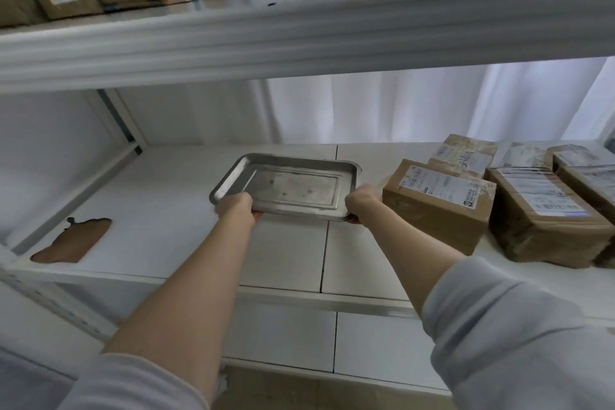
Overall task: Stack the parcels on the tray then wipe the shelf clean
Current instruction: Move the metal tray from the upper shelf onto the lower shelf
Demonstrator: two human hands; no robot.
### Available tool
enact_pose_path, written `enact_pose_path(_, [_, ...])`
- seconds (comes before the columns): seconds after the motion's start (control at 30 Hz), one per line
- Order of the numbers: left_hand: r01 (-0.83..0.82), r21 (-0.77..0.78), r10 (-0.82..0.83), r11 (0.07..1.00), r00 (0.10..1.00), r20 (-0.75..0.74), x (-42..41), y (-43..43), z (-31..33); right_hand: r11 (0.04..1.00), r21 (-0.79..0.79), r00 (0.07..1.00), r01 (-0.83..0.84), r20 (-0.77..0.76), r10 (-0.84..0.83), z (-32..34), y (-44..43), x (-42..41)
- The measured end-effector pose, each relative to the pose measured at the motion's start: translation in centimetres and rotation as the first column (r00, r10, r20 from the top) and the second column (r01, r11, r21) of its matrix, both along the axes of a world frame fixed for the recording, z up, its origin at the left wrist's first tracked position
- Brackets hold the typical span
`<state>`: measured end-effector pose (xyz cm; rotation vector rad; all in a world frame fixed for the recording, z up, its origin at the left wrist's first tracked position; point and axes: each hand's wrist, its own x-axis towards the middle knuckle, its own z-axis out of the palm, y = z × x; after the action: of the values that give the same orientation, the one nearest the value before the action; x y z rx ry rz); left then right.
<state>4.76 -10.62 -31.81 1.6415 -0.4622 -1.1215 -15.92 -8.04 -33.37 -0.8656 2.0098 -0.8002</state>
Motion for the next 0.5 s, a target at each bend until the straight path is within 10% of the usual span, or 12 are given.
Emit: enact_pose_path(0.5, [0.048,0.153,-0.065,0.987,0.992,0.106,2.8,-3.7,-2.0,0.987,0.113,0.957,-0.117,-0.254,0.143,-2.8,-3.0,0.4])
